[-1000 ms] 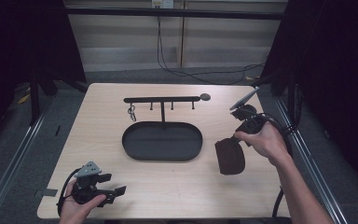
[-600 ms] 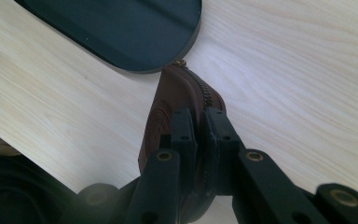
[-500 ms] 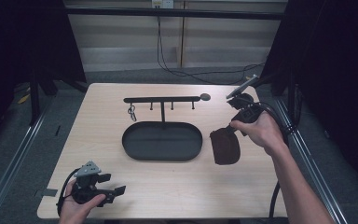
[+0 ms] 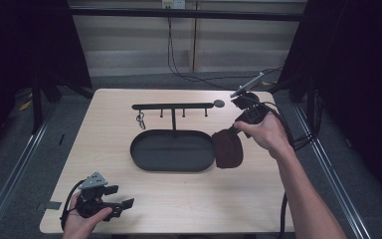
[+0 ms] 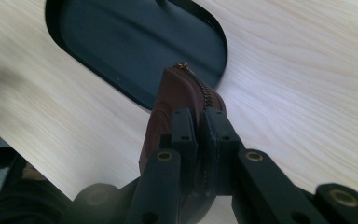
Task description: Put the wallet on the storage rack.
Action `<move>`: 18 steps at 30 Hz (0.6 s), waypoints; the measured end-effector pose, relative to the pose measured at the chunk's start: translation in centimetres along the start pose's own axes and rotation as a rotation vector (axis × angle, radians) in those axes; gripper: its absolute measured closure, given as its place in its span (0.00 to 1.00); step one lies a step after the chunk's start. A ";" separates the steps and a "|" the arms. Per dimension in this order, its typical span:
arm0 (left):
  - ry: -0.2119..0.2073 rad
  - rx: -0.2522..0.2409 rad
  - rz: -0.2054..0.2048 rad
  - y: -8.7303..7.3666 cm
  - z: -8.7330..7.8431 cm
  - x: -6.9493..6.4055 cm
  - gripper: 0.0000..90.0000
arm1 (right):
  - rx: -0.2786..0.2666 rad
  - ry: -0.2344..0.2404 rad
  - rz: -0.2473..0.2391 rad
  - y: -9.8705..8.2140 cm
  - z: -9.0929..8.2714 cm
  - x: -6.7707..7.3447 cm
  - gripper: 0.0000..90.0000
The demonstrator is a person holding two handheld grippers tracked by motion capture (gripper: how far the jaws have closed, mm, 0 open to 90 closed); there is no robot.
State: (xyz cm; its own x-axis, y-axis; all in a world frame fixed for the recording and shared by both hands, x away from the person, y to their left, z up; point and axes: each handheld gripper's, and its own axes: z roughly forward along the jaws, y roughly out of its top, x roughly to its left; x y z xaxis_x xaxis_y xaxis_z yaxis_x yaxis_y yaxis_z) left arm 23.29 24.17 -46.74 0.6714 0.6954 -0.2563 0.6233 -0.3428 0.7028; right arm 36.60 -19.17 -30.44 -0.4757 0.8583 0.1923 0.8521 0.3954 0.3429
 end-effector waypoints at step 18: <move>-0.026 -0.004 0.011 0.1 0.0 -0.1 0.19 | -0.166 0.058 0.093 2.1 2.0 -0.3 0.93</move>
State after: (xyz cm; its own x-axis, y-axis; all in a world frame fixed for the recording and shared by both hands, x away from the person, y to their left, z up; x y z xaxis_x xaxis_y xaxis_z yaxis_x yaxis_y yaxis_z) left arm 23.26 24.08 -46.66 0.6881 0.6753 -0.2656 0.6143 -0.3473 0.7085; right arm 38.95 -17.96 -31.65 -0.4128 0.8664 0.2809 0.8473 0.2521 0.4674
